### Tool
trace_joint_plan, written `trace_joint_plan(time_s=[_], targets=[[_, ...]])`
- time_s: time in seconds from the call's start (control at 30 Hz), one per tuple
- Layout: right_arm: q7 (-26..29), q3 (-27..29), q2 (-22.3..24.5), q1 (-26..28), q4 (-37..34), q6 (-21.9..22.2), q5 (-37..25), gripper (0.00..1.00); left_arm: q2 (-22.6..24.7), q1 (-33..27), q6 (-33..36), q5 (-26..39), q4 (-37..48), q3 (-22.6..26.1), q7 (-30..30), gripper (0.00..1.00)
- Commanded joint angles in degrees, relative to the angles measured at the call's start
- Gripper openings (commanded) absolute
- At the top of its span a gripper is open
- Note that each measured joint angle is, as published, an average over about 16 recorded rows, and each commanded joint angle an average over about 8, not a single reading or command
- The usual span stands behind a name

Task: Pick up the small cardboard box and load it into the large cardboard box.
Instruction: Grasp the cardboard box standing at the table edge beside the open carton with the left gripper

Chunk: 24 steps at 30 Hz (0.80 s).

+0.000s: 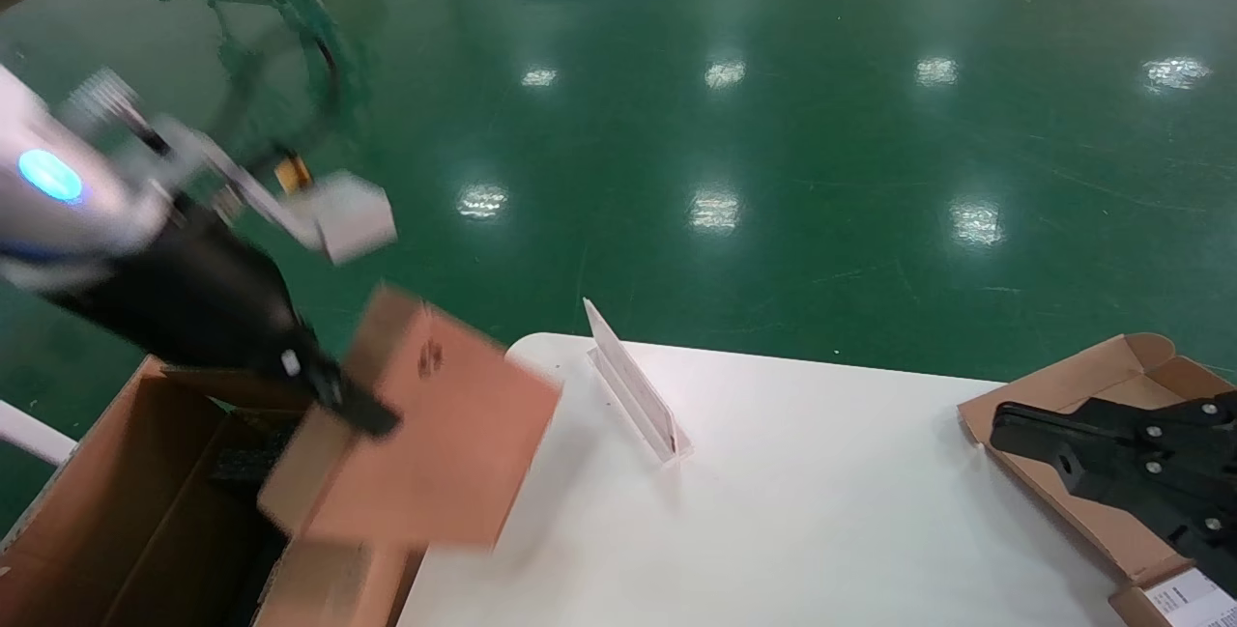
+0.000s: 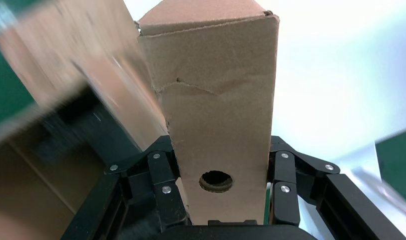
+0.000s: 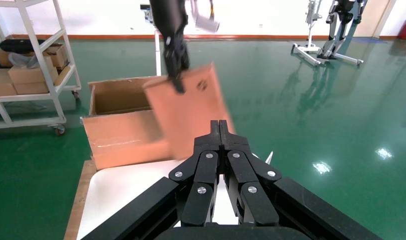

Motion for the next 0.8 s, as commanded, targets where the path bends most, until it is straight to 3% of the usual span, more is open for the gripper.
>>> trace_joint_plan(time_s=[0.03,0.27,0.47,0.63,0.8], targets=[[0.0,0.0,0.0,0.0,0.0,0.0,0.0,1.0,-1.11,-2.63,0.64,-0.03,0.17,-1.95,1.31,0.0],[0.0,0.0,0.0,0.0,0.0,0.0,0.0,1.0,-5.28,-9.34,1.6,3.67,-0.03,-8.32,5.92,0.0],[0.0,0.0,0.0,0.0,0.0,0.0,0.0,1.0,-8.45,-12.76,1.9,6.6,-0.26,-10.76,9.65,0.0],[0.0,0.0,0.0,0.0,0.0,0.0,0.0,1.0,-10.17,-14.76,2.0,8.81,-0.35,-10.05,12.69,0.0],[0.0,0.0,0.0,0.0,0.0,0.0,0.0,1.0,-10.22,-16.88,2.06,12.01,-0.09,-5.76,15.18,0.0]])
